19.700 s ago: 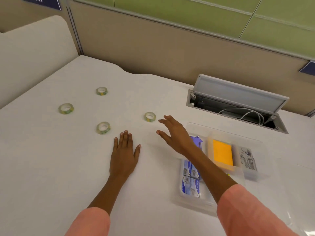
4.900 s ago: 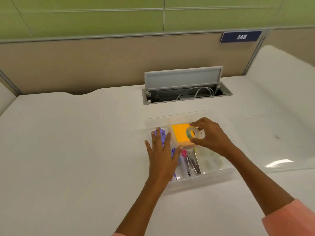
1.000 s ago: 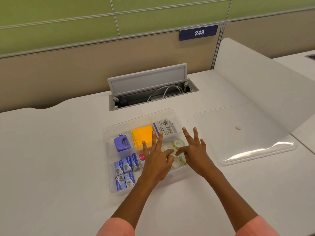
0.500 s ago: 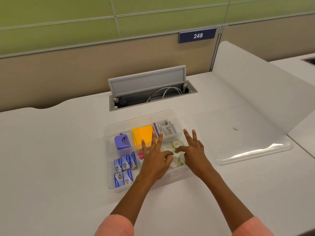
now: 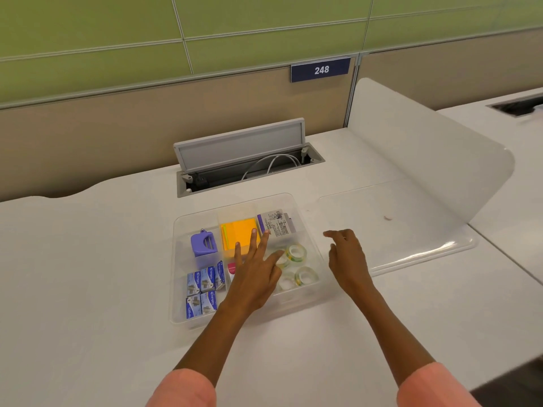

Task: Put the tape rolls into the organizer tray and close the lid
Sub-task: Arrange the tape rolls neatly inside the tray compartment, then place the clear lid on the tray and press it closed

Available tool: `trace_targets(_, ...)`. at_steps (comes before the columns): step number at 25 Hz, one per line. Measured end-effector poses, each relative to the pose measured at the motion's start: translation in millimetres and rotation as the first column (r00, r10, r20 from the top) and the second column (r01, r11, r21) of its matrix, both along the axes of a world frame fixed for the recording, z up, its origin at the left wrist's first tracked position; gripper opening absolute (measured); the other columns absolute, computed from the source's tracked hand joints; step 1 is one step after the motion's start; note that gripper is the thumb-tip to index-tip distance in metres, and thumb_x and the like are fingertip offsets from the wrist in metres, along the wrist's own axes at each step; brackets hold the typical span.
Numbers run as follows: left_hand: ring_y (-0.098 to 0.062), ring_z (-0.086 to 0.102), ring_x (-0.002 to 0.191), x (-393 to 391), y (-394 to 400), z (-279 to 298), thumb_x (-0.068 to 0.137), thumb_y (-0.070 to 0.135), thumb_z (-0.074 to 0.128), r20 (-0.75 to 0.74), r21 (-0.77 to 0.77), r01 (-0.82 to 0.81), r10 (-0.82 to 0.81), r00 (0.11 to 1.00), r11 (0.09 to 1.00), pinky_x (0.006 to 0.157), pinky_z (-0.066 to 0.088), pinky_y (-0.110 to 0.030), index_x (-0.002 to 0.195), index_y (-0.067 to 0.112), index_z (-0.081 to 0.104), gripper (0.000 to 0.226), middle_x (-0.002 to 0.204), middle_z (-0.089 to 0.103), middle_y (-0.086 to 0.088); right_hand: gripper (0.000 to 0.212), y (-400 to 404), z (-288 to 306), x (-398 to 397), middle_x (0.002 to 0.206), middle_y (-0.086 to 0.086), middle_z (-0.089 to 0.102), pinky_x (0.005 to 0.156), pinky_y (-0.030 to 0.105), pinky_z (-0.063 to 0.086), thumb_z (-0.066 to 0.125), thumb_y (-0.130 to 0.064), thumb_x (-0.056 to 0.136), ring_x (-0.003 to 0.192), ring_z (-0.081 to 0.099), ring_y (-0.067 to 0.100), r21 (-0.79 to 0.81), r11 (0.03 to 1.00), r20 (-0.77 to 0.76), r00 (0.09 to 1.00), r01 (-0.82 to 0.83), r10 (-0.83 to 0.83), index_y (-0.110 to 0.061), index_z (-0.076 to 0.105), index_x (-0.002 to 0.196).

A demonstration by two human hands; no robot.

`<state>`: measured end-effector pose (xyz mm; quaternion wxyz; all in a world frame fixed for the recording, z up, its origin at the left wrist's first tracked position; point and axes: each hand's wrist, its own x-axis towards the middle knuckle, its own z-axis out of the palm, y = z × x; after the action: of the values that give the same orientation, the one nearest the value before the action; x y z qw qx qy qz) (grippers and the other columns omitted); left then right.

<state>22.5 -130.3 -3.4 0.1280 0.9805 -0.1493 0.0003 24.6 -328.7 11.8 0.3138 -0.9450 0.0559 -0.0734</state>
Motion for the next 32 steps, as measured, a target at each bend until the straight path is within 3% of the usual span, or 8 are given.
trace_targets(3,-0.015,-0.028,0.136,-5.0,2.0,0.6,0.095,0.041,0.019,0.013,-0.023,-0.027,0.027,1.0,0.999,0.116,-0.011,-0.05,0.141,0.033,0.025,0.046,0.158,-0.004,0.0,0.027,-9.9,-10.9,-6.1,0.116,0.016,0.051,0.086,0.04,0.041,0.046,-0.002,0.089,0.105,0.049,0.033,-0.276,0.958,-0.145,0.982,0.074,-0.117,-0.004,0.053,0.116)
trace_targets(5,-0.015,-0.027,0.138,-9.0,5.5,1.4,0.087,0.06,0.005,0.022,-0.047,-0.025,0.026,0.999,0.999,0.117,-0.011,-0.049,0.143,0.034,0.017,0.062,0.157,-0.008,0.003,0.016,-12.5,-12.5,-11.7,0.111,0.015,0.054,0.086,0.04,0.04,0.049,-0.013,0.091,0.103,0.049,0.033,-0.373,0.926,-0.188,0.973,0.058,-0.137,-0.003,0.057,0.102)
trace_targets(12,-0.015,-0.029,0.14,-22.7,30.3,-4.5,0.069,0.085,0.011,0.061,0.031,0.025,-0.027,0.998,0.999,0.114,-0.019,-0.048,0.143,0.037,0.002,0.088,0.156,-0.017,0.004,0.016,-10.2,-14.2,-21.1,0.11,0.02,0.05,0.08,0.04,0.044,0.051,0.003,0.085,0.097,0.05,0.036,-0.36,0.917,-0.11,0.968,0.172,-0.225,0.001,0.054,0.1)
trace_targets(17,-0.018,-0.027,0.141,-26.7,33.0,-5.4,0.067,0.086,0.011,0.064,0.052,0.0,-0.003,0.998,0.999,0.114,-0.018,-0.051,0.144,0.034,0.008,0.093,0.157,-0.015,0.001,0.017,-0.5,-8.0,-22.1,0.103,0.018,0.057,0.076,0.035,0.04,0.045,0.007,0.081,0.092,0.054,0.033,-0.463,0.884,-0.171,0.973,0.062,-0.158,-0.004,0.054,0.09)
trace_targets(22,-0.015,-0.028,0.14,-29.7,38.2,1.7,0.065,0.087,0.013,0.035,-0.091,0.024,-0.021,0.999,0.996,0.114,-0.019,-0.045,0.144,0.035,0.004,0.094,0.156,-0.016,0.003,0.016,7.2,34.5,-15.0,0.095,0.022,0.057,0.072,0.039,0.038,0.048,0.013,0.077,0.088,0.054,0.037,-0.5,0.856,0.029,0.99,0.134,-0.138,0.0,0.056,0.083)
trace_targets(26,-0.015,-0.024,0.141,-29.8,51.7,7.5,0.062,0.088,0.001,0.03,-0.184,-0.04,0.047,0.998,0.982,0.113,-0.017,-0.038,0.144,0.033,0.002,0.099,0.157,-0.013,0.002,0.017,14.4,84.3,-2.0,0.091,0.023,0.057,0.066,0.036,0.033,0.051,0.019,0.07,0.084,0.053,0.038,-0.556,0.818,0.183,0.982,0.148,-0.053,0.006,0.061,0.075)
trace_targets(29,-0.015,-0.024,0.14,-30.6,66.1,10.3,0.058,0.09,0.001,0.01,-0.236,-0.065,0.07,0.998,0.97,0.115,-0.014,-0.038,0.139,0.036,-0.01,0.097,0.154,-0.018,0.004,0.019,22.9,110.5,7.7,0.086,0.024,0.057,0.067,0.04,0.038,0.051,0.021,0.071,0.081,0.052,0.038,-0.483,0.843,0.388,0.921,0.237,-0.036,0.01,0.064,0.077)
trace_targets(32,-0.014,-0.025,0.139,-27.8,76.9,14.5,0.054,0.093,0.001,0.003,-0.285,-0.085,0.09,0.996,0.955,0.115,-0.011,-0.038,0.135,0.039,-0.014,0.098,0.148,-0.022,0.009,0.01,34.8,127.8,15.4,0.074,0.019,0.058,0.056,0.034,0.038,0.06,0.015,0.074,0.067,0.053,0.035,-0.413,0.857,0.614,0.79,0.307,0.014,0.007,0.064,0.071)
